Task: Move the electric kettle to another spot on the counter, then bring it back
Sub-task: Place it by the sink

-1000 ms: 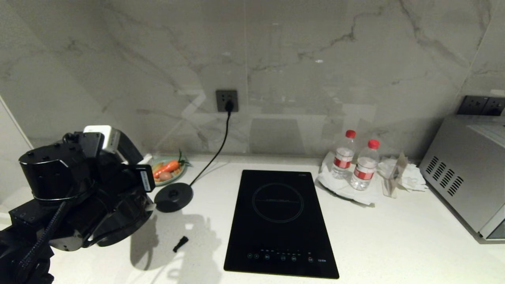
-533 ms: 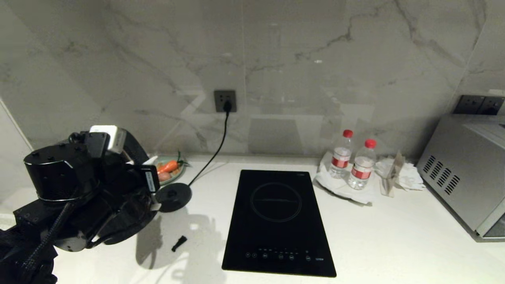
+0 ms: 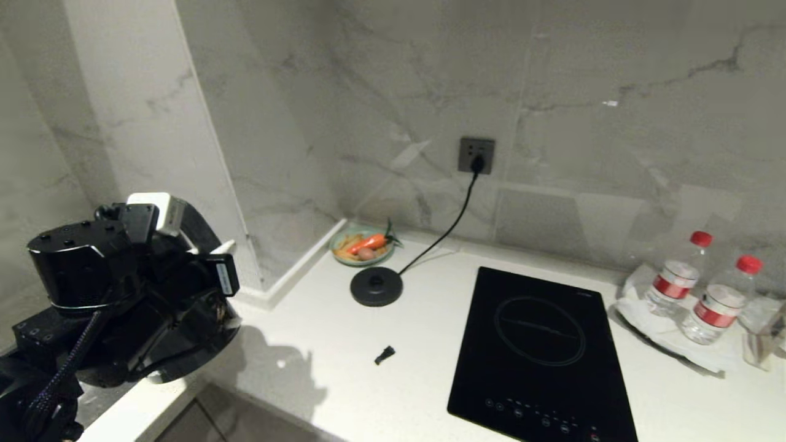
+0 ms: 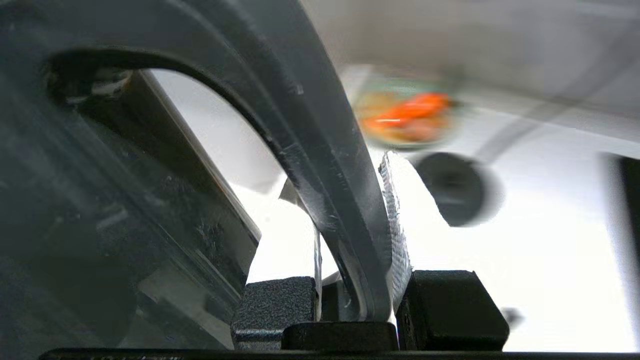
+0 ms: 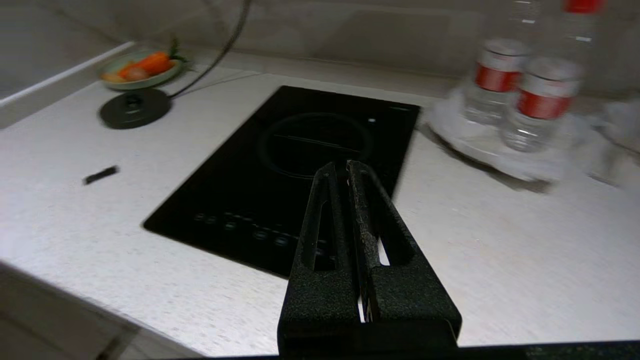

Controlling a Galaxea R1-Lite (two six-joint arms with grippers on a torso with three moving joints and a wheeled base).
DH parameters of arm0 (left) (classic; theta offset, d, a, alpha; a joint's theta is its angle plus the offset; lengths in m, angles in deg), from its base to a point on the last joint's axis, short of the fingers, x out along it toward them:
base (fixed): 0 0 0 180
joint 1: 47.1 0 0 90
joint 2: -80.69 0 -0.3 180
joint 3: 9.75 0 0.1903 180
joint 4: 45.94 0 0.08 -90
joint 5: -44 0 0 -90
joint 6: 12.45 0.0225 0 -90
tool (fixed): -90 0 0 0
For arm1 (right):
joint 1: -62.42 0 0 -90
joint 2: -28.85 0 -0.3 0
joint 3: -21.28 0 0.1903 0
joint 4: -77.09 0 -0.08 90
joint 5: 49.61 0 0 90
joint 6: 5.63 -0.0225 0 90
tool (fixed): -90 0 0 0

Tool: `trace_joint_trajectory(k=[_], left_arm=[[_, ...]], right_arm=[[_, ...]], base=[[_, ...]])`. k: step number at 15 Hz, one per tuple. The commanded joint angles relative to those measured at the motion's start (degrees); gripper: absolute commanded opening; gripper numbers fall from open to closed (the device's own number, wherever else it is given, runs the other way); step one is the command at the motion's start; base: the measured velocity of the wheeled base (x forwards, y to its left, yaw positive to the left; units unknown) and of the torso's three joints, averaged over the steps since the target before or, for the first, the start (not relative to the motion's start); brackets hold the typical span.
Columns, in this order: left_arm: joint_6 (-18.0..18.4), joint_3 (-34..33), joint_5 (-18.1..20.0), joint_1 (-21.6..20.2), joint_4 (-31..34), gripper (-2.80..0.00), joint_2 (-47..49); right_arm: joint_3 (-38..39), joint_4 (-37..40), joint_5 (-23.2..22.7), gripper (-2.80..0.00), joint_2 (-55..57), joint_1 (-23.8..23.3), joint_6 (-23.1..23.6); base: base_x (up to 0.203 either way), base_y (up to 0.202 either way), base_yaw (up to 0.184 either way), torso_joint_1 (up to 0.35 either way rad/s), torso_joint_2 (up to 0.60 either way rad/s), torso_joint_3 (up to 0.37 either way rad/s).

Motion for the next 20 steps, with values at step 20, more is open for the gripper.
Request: trace_joint_trajectory(k=[20], left_arm=[[-0.3,-0.6,-0.5,-1.4,-0.4,-2.8,3.5]], right_arm=[[0.0,0.0,0.0,-2.8,-0.1,0.0,0.0]], base=[[-0.001,-0.006,0.147,0.0,0.01,0.006]])
